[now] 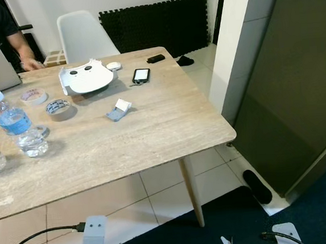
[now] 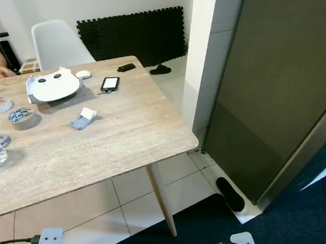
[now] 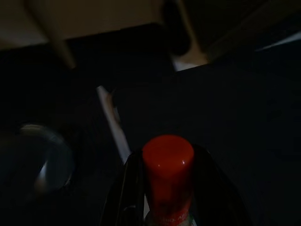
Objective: Restocking fridge
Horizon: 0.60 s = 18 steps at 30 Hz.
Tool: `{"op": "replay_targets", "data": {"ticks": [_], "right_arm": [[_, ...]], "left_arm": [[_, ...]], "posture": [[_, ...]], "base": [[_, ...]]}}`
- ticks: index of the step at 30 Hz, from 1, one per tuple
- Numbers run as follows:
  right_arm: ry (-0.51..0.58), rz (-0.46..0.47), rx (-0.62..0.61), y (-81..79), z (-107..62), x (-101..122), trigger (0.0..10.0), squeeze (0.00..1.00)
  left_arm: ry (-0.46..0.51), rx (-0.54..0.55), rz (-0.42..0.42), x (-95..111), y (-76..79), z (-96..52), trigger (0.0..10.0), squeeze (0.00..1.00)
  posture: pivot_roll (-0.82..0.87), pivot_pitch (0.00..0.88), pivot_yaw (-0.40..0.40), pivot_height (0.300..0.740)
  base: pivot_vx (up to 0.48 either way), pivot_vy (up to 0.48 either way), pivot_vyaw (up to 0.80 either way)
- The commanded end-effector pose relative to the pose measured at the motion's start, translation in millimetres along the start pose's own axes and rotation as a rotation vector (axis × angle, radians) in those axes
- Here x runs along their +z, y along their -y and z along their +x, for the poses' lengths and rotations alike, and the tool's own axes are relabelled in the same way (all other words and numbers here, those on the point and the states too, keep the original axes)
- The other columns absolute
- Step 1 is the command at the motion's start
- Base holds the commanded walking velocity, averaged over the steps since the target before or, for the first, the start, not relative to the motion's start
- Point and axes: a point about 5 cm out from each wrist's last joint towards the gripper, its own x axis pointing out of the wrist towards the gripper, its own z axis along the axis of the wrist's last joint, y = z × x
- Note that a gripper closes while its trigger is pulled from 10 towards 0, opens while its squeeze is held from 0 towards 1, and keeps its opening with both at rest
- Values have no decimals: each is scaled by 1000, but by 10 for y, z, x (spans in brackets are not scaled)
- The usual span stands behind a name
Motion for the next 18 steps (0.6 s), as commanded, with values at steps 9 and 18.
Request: {"op": "replay_targets", "data": {"ticks": [9,18], "right_arm": [[5,31,4,-149,-13,9,10000,0],[-38,41,-17,-66,-44,-143,10000,0]], "left_arm": [[-43,46,14,-122,-222,-47,10000,0],[-1,-21,25,14,-28,6,10000,0]], "posture": [[43,0,-9,740],[29,0,-8,740]], "base": [[0,0,0],[0,0,0]]}}
